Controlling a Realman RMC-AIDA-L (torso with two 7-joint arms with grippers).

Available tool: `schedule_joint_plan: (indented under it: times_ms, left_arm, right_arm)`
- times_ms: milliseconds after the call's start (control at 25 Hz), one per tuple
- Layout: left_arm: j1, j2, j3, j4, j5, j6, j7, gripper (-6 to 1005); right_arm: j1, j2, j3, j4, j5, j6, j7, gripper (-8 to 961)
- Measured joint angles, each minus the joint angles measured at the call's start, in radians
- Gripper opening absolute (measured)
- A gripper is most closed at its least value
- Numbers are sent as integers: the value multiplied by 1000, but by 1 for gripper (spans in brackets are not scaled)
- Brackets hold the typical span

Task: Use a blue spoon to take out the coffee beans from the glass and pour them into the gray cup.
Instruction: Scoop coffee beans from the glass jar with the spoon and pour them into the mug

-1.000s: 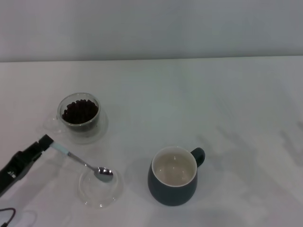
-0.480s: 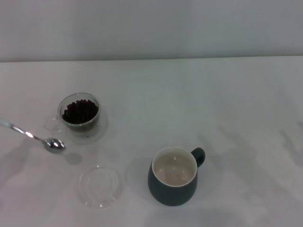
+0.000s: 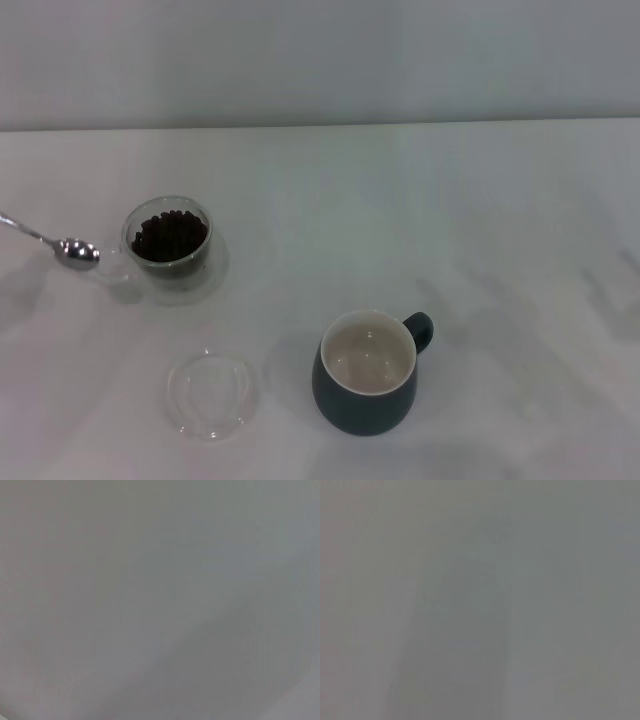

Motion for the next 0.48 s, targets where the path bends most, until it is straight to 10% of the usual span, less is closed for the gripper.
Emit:
schedule_joint_plan:
  times_ms: [480]
  left_arm:
    - [-197, 35, 1, 3, 117, -223, -23, 132]
  right_arm:
    - [20, 16, -13, -41, -11, 95, -30, 607]
